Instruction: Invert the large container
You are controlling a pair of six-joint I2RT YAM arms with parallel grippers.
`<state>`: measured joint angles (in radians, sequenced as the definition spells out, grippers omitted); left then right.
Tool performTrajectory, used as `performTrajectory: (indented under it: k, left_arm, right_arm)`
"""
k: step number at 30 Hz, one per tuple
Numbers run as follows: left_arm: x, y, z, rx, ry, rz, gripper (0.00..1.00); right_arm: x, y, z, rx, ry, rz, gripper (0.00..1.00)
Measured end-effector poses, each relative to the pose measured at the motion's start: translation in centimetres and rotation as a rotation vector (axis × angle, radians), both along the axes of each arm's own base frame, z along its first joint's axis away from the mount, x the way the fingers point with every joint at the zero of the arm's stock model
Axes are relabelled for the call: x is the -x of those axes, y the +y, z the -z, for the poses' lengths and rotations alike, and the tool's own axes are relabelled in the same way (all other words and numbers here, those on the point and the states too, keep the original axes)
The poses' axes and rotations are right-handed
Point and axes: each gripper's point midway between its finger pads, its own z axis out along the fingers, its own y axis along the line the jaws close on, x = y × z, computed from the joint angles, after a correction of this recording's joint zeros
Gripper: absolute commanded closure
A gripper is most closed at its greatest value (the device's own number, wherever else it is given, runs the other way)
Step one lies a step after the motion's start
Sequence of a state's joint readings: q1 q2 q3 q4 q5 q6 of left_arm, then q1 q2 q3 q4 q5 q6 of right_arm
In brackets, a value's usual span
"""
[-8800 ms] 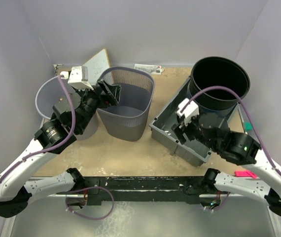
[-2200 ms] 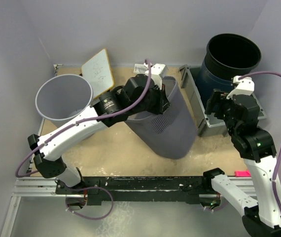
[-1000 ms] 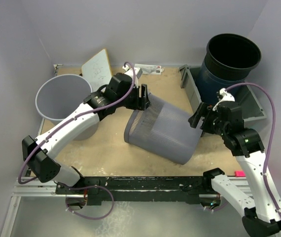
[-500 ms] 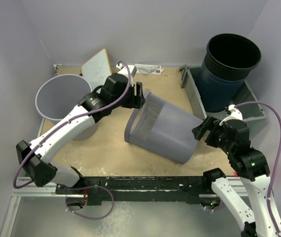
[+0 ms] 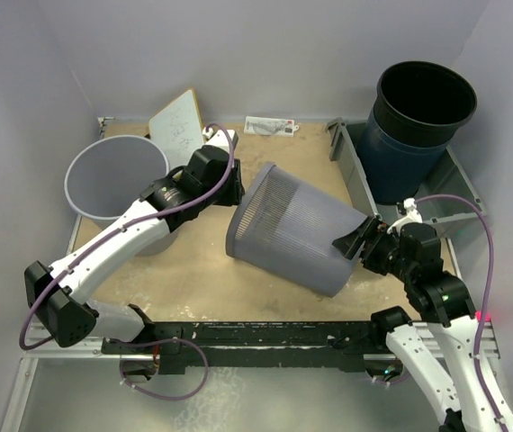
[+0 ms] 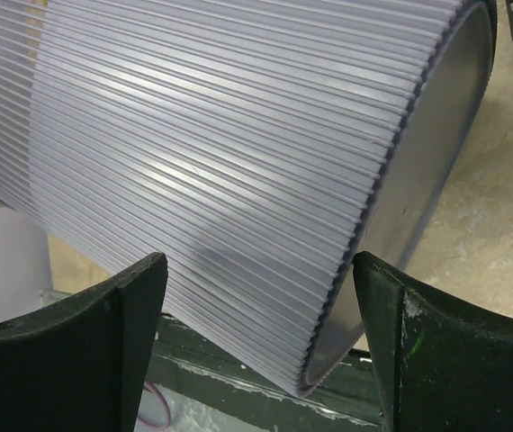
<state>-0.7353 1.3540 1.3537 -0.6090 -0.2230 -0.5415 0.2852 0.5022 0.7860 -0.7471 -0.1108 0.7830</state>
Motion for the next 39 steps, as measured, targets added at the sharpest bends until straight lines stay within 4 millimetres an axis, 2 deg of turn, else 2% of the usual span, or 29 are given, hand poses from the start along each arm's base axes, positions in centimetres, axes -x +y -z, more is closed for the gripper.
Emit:
performTrajectory:
  k: [7,13,18,27,34,39]
  left_arm:
    - [-0.1,0.9,3.3,-0.07,0.043,-0.033,0.77]
    - [-0.8,1.7,3.6,-0.089,0.024,-0.072,0.77]
    - [-1.4,2.5,3.7,-0.108,0.006,-0.114,0.77]
    - [-2.5,4.0,4.0,-0.156,-0.02,-0.183,0.77]
    - [-3.2,4.7,4.0,-0.175,-0.044,-0.225,0.77]
    - [-3.8,4.7,4.9,-0.192,-0.034,-0.229,0.77]
  right_arm:
    - [0.1,0.5,-0.5,-0.042,-0.007,-0.002,0.17]
    - [0.0,1.1,-1.4,-0.075,-0.035,-0.027,0.19]
    - [-0.3,1.6,-3.0,-0.096,-0.08,-0.053,0.2]
    - [-1.3,2.7,-8.7,-0.139,-0.229,-0.118,0.21]
    - [-2.6,5.0,-12.5,-0.217,-0.343,-0.228,0.21]
    - [-4.1,6.8,-15.9,-0.284,-0.446,-0.311,0.21]
